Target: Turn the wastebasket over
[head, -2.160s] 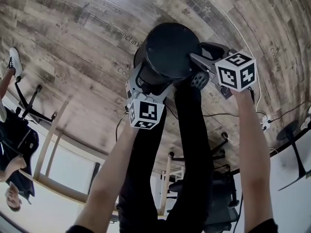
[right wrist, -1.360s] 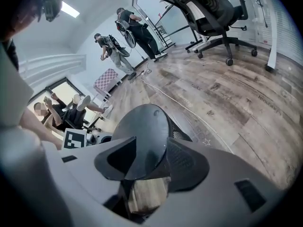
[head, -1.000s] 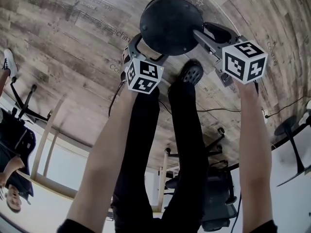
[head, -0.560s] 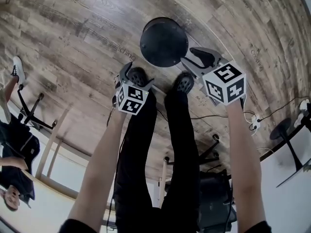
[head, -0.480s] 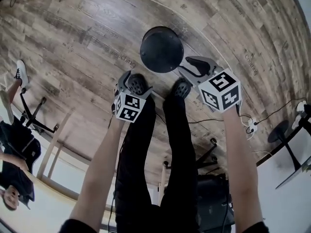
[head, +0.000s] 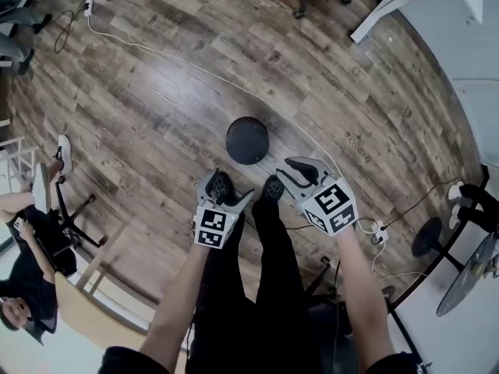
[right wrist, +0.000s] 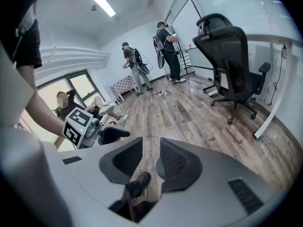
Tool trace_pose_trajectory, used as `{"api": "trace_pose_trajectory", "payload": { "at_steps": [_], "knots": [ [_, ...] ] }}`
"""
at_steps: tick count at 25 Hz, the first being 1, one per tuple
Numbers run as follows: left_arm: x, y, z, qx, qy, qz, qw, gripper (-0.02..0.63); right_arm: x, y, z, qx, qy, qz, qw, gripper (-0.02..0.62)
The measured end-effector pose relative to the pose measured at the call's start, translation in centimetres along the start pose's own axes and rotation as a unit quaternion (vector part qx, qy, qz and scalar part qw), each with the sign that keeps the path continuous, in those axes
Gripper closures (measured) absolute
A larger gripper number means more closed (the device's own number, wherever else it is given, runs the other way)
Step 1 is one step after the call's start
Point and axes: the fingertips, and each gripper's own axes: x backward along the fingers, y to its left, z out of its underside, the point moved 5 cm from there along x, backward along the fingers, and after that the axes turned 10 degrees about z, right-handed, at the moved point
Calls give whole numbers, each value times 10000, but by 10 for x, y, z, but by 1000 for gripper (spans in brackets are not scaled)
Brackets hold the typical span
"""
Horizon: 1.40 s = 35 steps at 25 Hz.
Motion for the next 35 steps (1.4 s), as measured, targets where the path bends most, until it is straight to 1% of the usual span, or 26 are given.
{"api": "trace_pose_trajectory", "payload": {
  "at_steps": [3, 7, 9, 13, 16, 17, 18, 20, 21, 23, 25, 29, 32, 35],
  "knots": [
    [31, -32, -52, -149, -377, 58, 9992, 115, 49, 11, -23, 107, -283, 159, 9994, 471],
    [76, -68, -115, -358, -883, 33, 9954, 152, 105, 23, -56, 138, -773, 479, 9958, 485],
    [95, -84, -140, -515, -1140, -30, 9921, 241, 129, 24, -73, 121, -1113, 649, 9916, 499],
    [124, -115, -176, -758, -1480, -107, 9860, 301, 175, 27, -96, 11, -1727, 815, 9816, 526],
    [145, -129, -200, -880, -1708, -176, 9812, 384, 201, 33, -112, -24, -2098, 839, 9741, 541],
    [153, -132, -208, -894, -1799, -204, 9794, 424, 207, 35, -116, -12, -2191, 830, 9722, 543],
    [161, -135, -216, -881, -1900, -217, 9776, 479, 213, 37, -120, 9, -2270, 816, 9705, 545],
    [177, -139, -227, -781, -2115, -169, 9741, 544, 225, 42, -127, 52, -2413, 772, 9674, 548],
    [184, -141, -232, -734, -2212, -119, 9724, 565, 231, 45, -131, 66, -2485, 747, 9657, 549],
    [195, -143, -238, -728, -2370, -37, 9688, 585, 243, 49, -137, 92, -2627, 707, 9622, 551],
    [205, -144, -242, -696, -2478, 5, 9663, 589, 253, 52, -141, 123, -2730, 680, 9595, 551],
    [229, -145, -249, -466, -2582, 108, 9649, 589, 266, 64, -148, 159, -2930, 635, 9539, 554],
    [239, -148, -254, -438, -2656, 100, 9630, 589, 273, 70, -148, 172, -3040, 634, 9504, 561],
    [245, -150, -257, -419, -2742, 64, 9607, 589, 276, 74, -146, 244, -3037, 656, 9502, 563]
  ]
}}
